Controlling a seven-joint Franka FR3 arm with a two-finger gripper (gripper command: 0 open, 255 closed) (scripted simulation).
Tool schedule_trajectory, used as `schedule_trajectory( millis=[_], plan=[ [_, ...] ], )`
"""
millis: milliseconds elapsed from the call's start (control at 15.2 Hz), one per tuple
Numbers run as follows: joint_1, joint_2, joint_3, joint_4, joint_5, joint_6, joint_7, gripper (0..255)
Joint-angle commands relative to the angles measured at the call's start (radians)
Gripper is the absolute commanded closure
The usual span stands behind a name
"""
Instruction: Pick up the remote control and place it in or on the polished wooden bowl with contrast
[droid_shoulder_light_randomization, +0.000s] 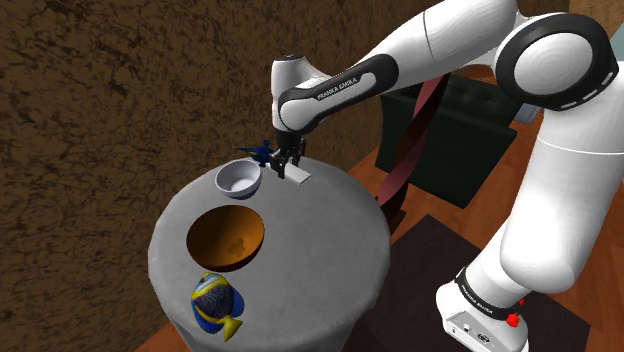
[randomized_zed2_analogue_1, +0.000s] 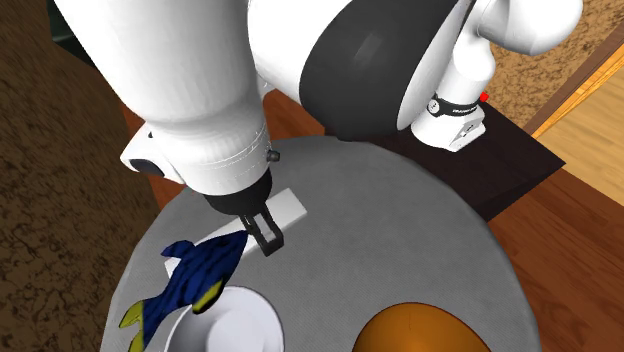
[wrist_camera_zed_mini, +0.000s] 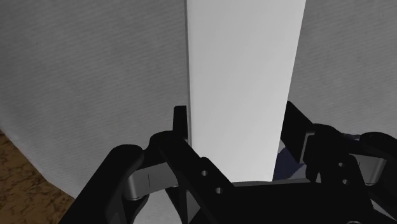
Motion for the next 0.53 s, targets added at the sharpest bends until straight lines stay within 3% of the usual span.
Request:
schedule_trajectory(
  millis=[0,462],
  plan=[
    [-0.003,-0.015,0.001,0.008,0.005,-0.022,-0.005,255],
    [-0.006,-0.056,0.005,0.052,0.02,-0.105,-0.016,255]
  ],
)
